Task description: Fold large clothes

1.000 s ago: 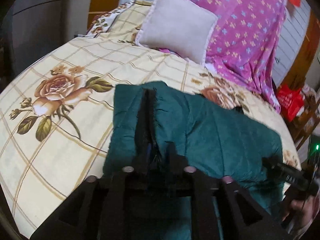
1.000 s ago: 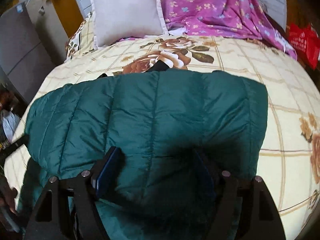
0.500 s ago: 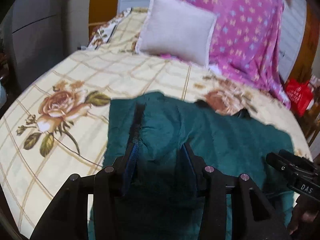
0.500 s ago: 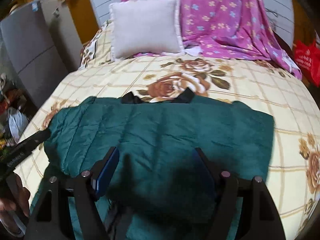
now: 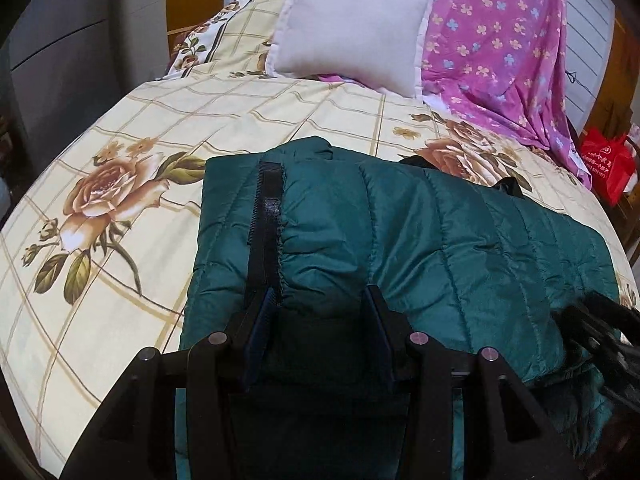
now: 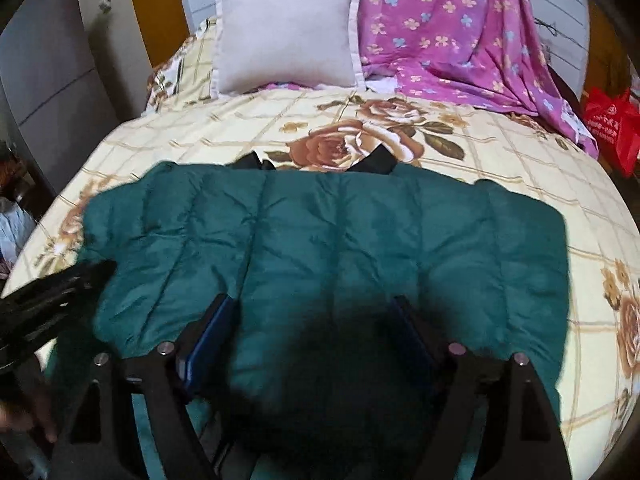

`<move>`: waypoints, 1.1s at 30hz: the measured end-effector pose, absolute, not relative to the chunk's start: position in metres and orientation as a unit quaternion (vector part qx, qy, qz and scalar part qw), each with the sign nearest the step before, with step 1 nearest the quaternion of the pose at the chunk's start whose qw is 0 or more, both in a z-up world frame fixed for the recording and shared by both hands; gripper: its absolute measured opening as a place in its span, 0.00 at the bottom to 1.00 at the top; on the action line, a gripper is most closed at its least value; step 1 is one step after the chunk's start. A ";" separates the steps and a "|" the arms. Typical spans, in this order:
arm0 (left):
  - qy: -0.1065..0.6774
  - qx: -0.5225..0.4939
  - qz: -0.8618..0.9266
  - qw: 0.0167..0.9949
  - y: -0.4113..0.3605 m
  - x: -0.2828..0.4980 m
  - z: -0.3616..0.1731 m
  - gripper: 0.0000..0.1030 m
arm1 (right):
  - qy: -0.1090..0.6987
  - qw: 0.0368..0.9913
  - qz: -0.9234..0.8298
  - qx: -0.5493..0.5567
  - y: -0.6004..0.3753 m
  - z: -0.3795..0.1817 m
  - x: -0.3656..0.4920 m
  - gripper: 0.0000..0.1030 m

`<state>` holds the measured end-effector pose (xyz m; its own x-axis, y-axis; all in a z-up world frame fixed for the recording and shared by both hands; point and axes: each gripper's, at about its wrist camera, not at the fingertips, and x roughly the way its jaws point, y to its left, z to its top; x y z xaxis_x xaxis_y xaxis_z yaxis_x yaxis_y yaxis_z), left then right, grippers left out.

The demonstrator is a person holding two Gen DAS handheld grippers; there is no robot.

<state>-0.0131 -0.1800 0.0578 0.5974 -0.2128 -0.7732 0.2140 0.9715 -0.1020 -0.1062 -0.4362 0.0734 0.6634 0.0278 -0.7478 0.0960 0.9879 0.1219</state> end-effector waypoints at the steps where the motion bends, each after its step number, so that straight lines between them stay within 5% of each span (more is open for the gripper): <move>1: 0.432 0.000 -0.119 0.894 -0.180 -0.013 0.058 0.25 | 0.407 0.910 -0.018 0.070 -0.436 0.075 -0.111 0.80; 11: 0.423 0.005 -0.119 0.898 -0.182 -0.016 0.055 0.26 | 0.435 0.898 -0.039 0.054 -0.439 0.047 -0.119 0.82; 23: 0.425 0.004 -0.119 0.897 -0.183 -0.017 0.053 0.26 | 0.401 0.909 -0.085 0.073 -0.493 0.088 -0.141 0.82; 33: 0.423 0.008 -0.127 0.897 -0.187 -0.017 0.051 0.27 | 0.435 0.887 -0.110 0.106 -0.534 0.044 -0.128 0.82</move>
